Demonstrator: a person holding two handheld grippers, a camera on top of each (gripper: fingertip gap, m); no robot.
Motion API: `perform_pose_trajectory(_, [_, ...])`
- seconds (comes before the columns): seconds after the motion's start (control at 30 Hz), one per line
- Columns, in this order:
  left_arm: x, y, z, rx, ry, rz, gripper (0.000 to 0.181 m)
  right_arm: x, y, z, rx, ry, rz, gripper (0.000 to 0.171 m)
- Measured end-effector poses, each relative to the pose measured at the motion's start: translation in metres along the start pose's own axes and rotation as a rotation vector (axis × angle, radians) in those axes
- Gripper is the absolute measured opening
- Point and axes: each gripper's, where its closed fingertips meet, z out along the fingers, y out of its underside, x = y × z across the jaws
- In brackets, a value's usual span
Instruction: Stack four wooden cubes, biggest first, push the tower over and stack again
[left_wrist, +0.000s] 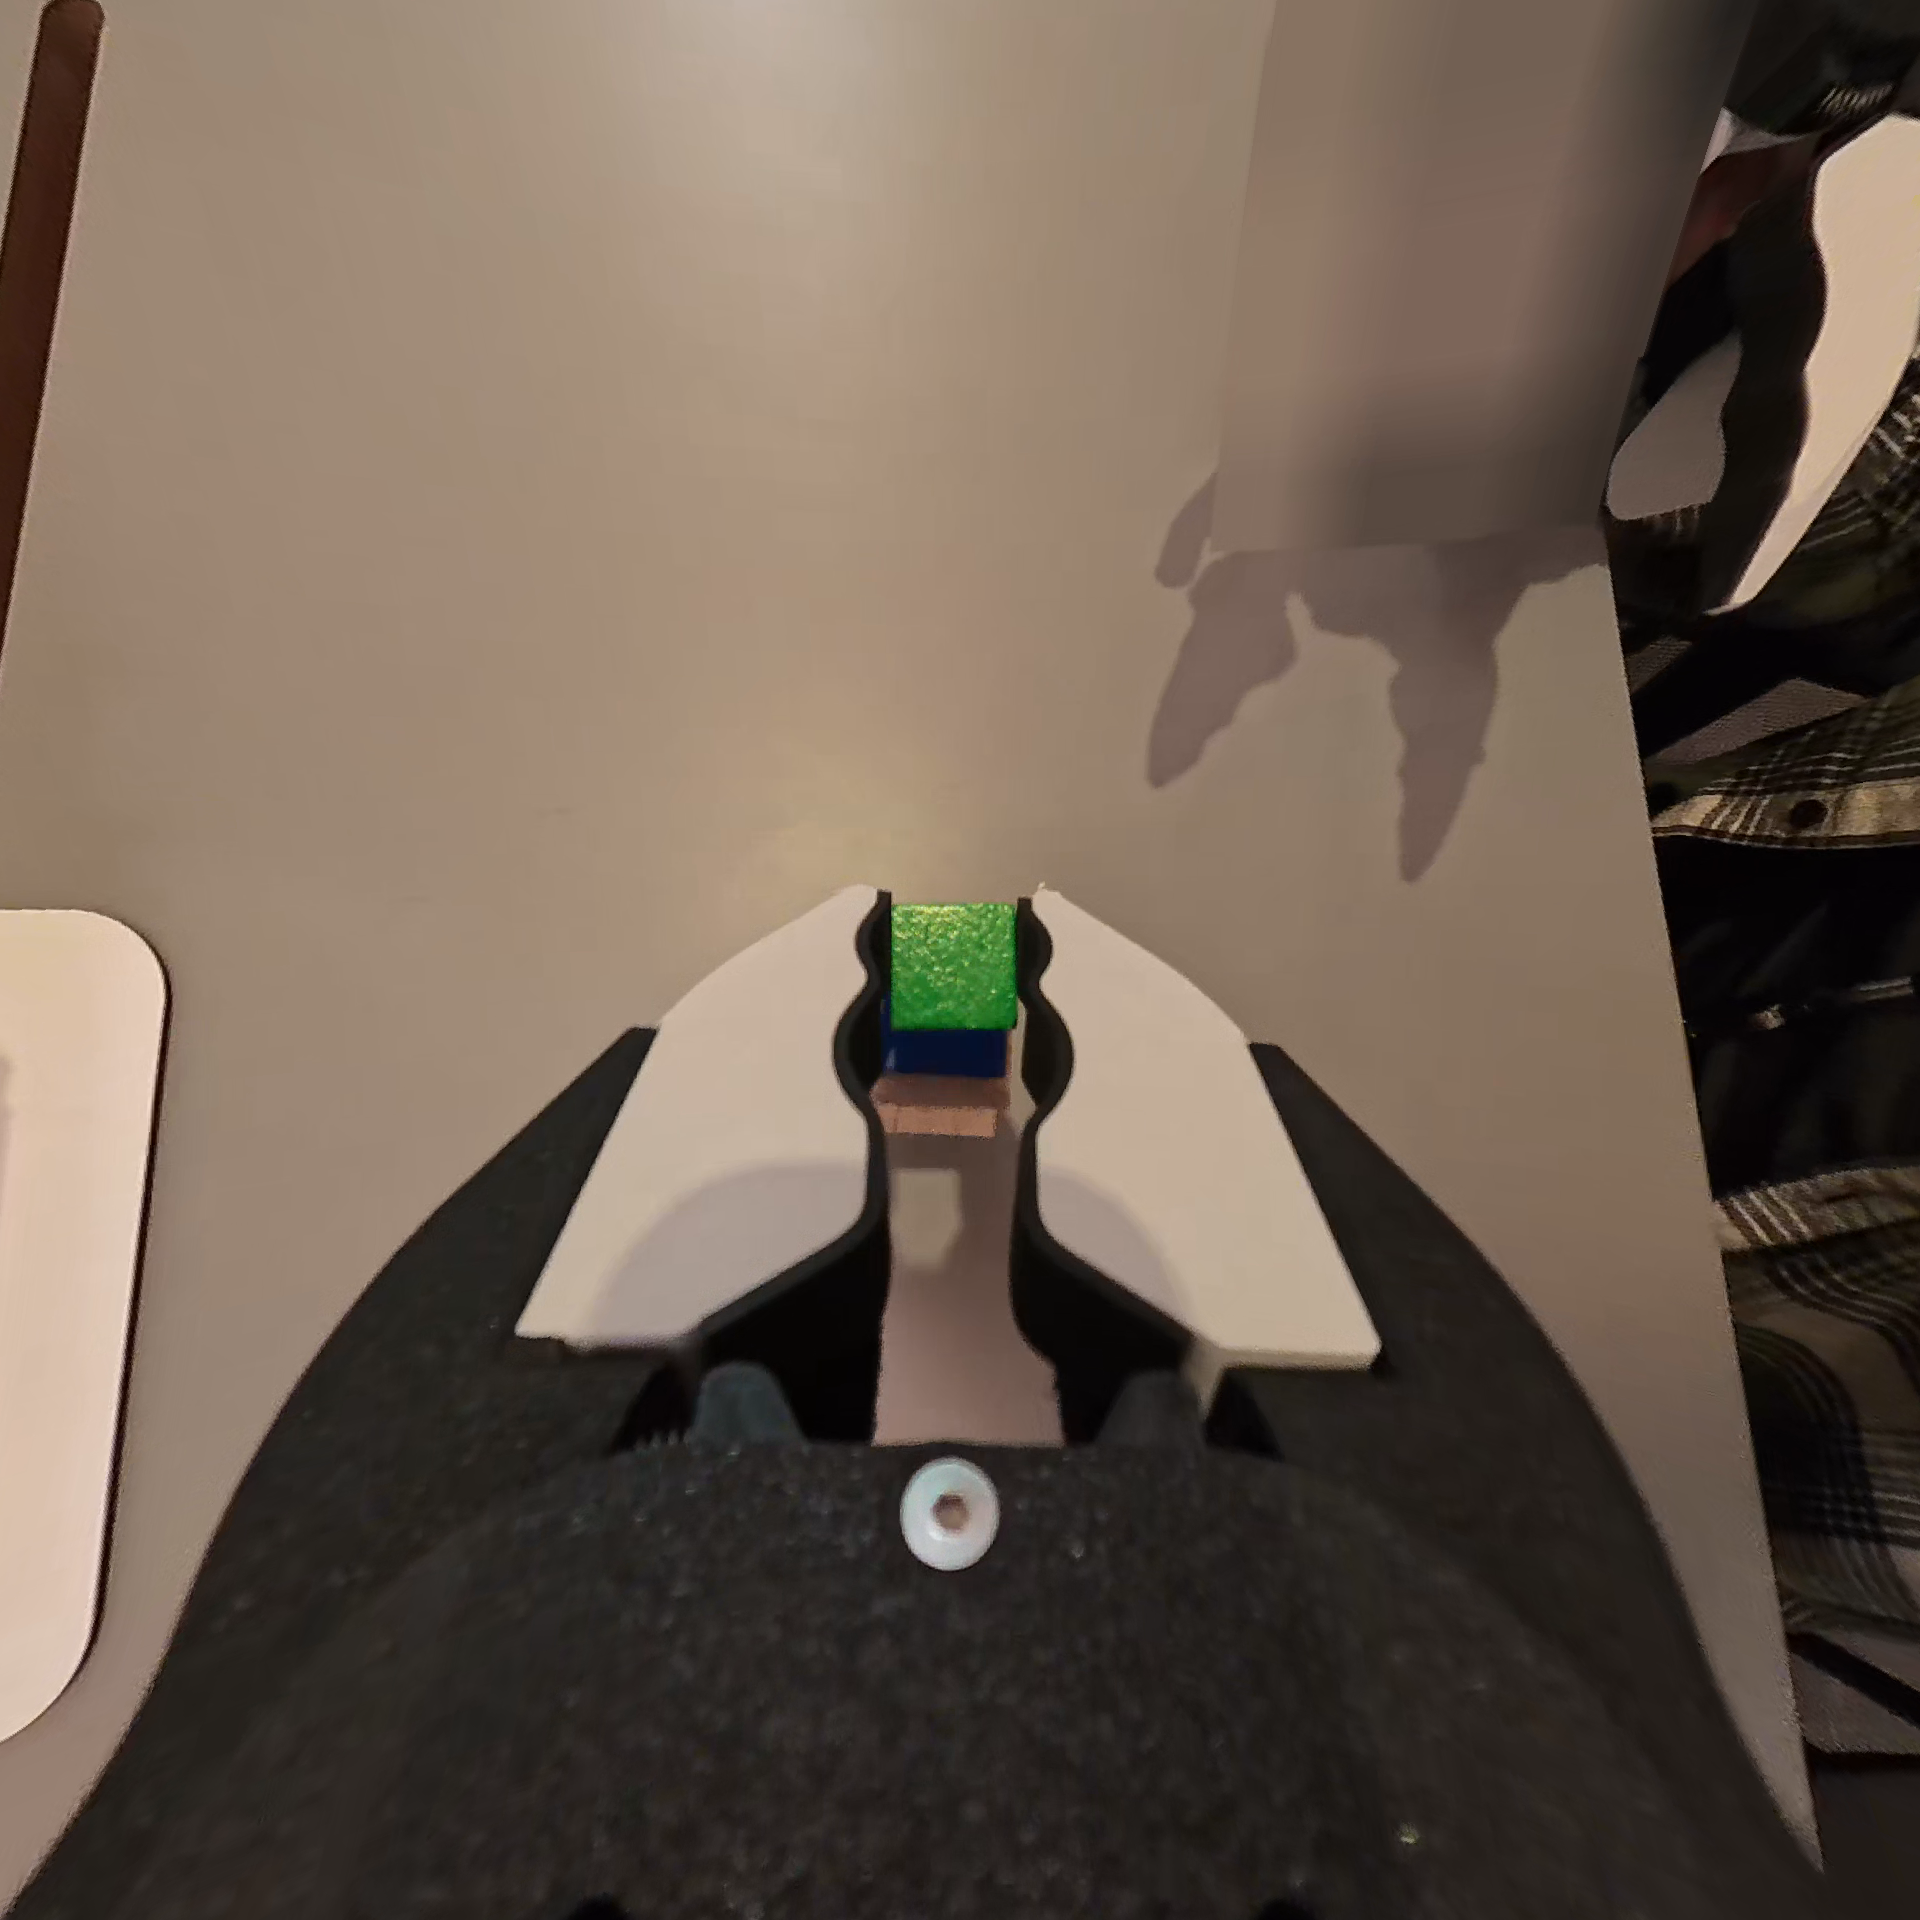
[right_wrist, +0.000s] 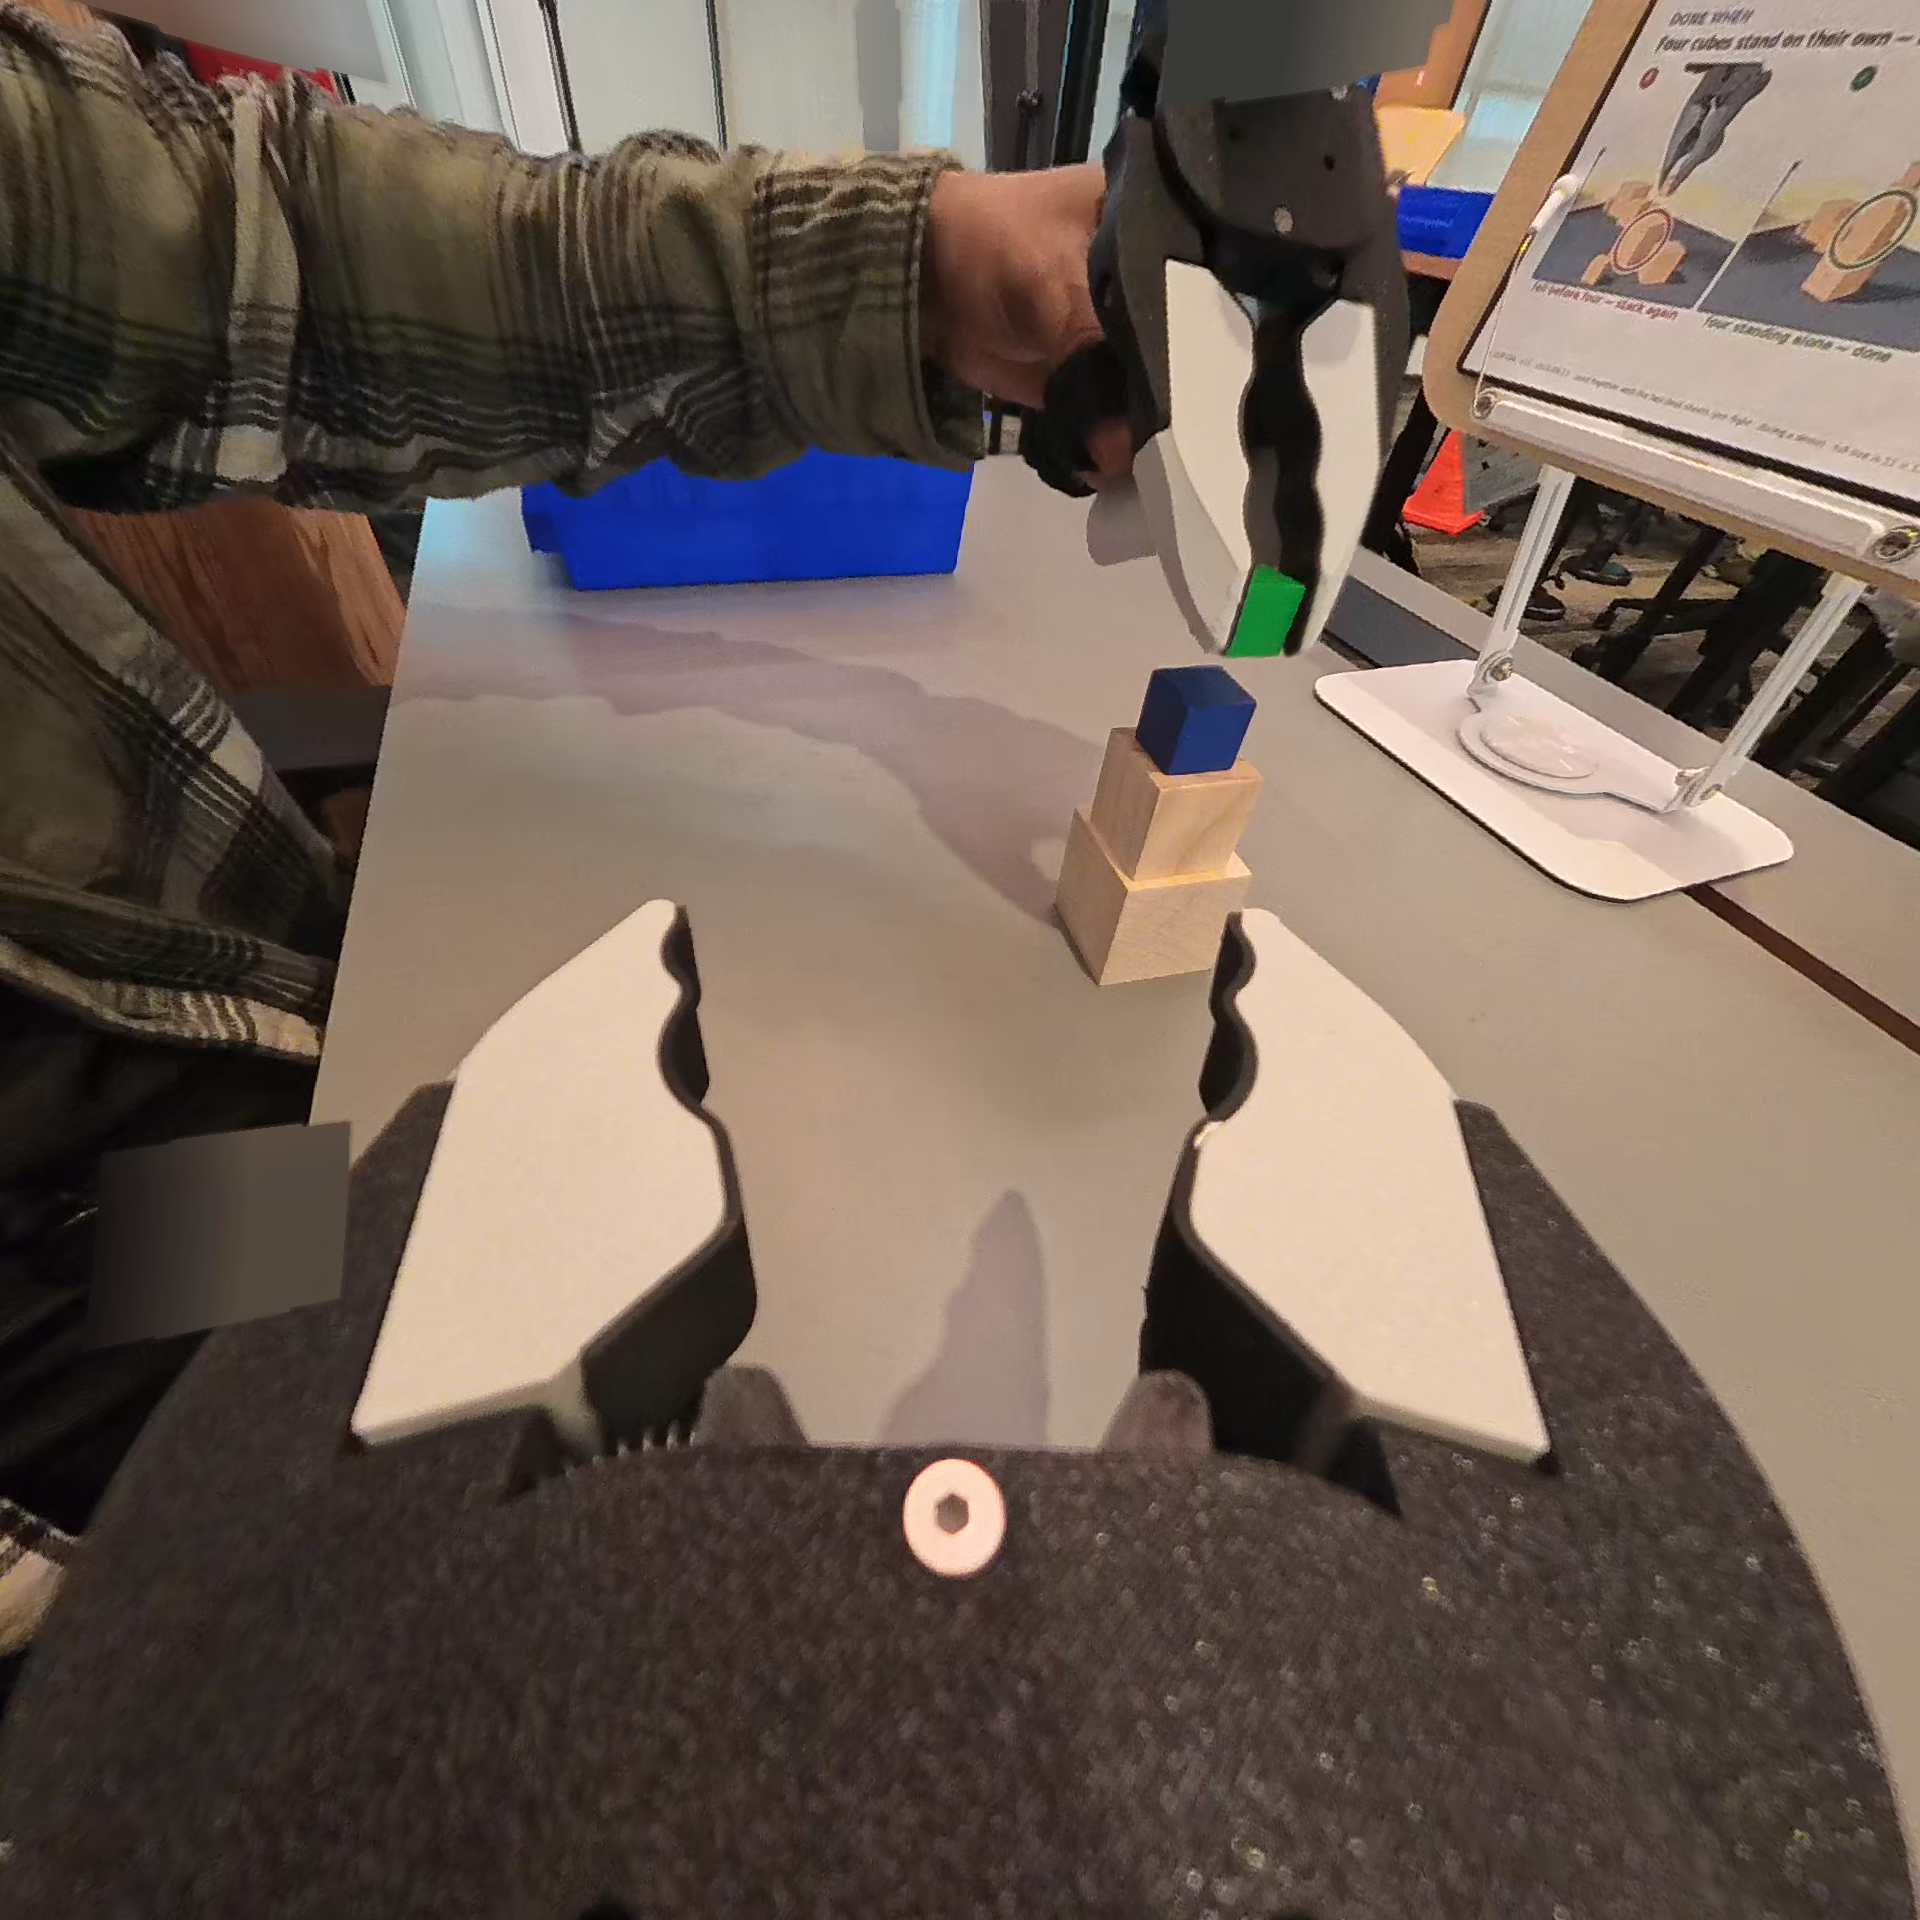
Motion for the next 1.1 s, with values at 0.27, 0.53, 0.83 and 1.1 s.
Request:
perform_pose_trajectory(0.27, [-0.001,0.009,0.003,0.006,0.009,0.007,0.022,-0.001,-0.001,0.002,0.000,-0.006,-0.001,0.094])
perform_pose_trajectory(0.53, [-0.002,0.011,0.006,-0.002,0.017,0.013,0.022,-0.002,-0.002,0.001,0.001,-0.007,-0.007,0.094])
perform_pose_trajectory(0.83, [-0.003,0.012,0.008,-0.011,0.022,0.007,0.022,-0.002,-0.002,0.000,0.005,-0.008,-0.003,0.094])
perform_pose_trajectory(1.1, [0.001,0.012,0.008,-0.008,0.048,0.009,0.023,-0.002,-0.002,0.001,0.006,-0.007,-0.002,0.094])
